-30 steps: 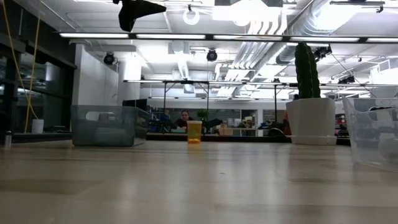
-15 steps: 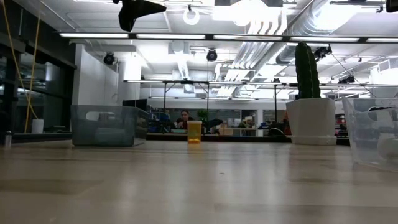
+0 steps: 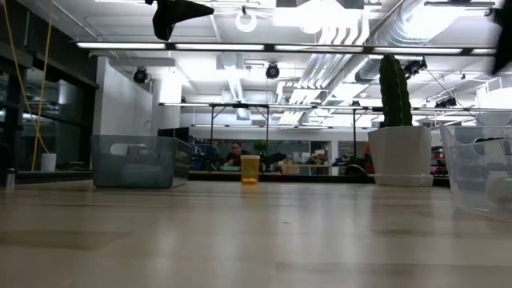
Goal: Pick and place medicine bottles into bin by pill shape (circle, oval)
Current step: Put the small blue medicine bottle into the transparent bin
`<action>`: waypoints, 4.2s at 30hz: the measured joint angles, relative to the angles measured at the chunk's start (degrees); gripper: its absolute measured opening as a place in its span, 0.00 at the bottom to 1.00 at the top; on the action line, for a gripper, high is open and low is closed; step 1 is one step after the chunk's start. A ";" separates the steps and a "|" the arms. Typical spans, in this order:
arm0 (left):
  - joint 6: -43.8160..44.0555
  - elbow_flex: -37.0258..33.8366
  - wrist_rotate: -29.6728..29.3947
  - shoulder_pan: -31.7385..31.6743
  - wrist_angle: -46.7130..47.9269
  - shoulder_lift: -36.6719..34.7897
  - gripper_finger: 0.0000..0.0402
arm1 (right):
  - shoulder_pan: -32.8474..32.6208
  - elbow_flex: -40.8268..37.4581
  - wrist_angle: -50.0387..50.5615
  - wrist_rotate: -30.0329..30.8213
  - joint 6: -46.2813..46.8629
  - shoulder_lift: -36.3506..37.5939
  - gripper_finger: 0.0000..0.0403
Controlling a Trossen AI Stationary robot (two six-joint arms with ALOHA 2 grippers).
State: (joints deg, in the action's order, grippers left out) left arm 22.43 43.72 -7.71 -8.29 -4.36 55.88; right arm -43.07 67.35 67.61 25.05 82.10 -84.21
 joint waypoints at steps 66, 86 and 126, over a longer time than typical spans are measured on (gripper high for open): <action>12.40 11.85 -6.40 43.93 44.51 11.34 0.61 | 42.41 -17.88 -78.92 -13.17 -71.69 9.80 0.67; 27.85 11.85 -7.52 56.85 44.08 35.15 0.61 | 42.42 -17.88 -76.40 -11.26 -69.82 9.80 0.67; 23.43 11.85 -13.93 54.49 54.01 22.06 0.26 | 42.42 -17.86 -79.10 -11.64 -66.55 9.84 0.67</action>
State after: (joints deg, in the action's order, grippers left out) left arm 45.86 55.57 -21.64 46.20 49.65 77.94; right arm -0.64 49.50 -11.50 13.41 15.55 -74.37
